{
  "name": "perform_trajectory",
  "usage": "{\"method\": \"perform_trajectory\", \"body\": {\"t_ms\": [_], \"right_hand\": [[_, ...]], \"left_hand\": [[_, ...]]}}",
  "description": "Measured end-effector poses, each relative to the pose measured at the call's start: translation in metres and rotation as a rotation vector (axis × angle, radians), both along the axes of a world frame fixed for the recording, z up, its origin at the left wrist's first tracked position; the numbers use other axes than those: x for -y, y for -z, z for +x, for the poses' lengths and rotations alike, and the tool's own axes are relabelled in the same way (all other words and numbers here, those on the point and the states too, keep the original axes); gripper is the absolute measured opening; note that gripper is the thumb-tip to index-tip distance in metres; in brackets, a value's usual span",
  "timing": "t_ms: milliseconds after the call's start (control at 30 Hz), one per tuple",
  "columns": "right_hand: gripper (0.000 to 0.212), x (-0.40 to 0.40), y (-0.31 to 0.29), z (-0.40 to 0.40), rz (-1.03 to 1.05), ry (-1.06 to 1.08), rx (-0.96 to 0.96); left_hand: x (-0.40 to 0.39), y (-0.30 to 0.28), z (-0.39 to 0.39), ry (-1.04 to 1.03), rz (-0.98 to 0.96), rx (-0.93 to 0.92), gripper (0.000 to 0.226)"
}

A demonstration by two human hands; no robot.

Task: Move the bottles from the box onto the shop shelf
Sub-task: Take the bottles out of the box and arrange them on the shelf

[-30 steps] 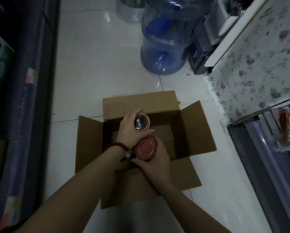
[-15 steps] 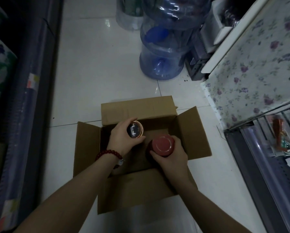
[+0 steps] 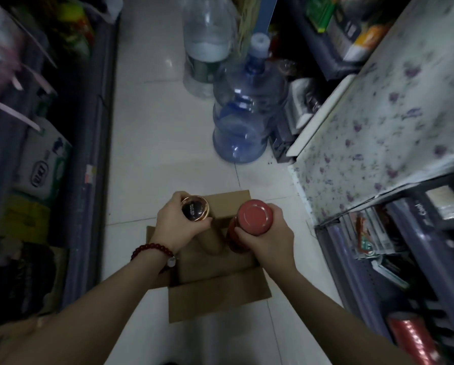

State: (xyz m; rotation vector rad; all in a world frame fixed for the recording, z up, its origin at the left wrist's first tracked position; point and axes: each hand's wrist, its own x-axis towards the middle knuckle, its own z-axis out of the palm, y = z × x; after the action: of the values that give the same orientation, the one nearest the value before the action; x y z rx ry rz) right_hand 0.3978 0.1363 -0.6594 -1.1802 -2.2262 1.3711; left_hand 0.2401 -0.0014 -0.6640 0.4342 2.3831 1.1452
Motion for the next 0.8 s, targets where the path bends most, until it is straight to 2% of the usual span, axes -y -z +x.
{"method": "perform_trajectory", "body": {"t_ms": [233, 333, 500, 800], "right_hand": [[0.065, -0.030, -0.190, -0.017, 0.101, -0.004, -0.102], [0.071, -0.047, -0.280, -0.026, 0.147, 0.012, -0.158], [0.071, -0.078, -0.423, -0.037, 0.216, -0.020, -0.275], [0.064, -0.132, -0.627, -0.024, 0.298, 0.006, -0.423]], "left_hand": [[-0.028, -0.197, -0.011, -0.028, 0.203, -0.007, 0.061], [-0.049, -0.287, -0.012, -0.045, 0.334, 0.025, 0.066], [-0.092, -0.421, -0.013, -0.017, 0.498, 0.027, 0.057], [-0.148, -0.619, -0.004, 0.076, 0.707, -0.060, 0.051]]}}
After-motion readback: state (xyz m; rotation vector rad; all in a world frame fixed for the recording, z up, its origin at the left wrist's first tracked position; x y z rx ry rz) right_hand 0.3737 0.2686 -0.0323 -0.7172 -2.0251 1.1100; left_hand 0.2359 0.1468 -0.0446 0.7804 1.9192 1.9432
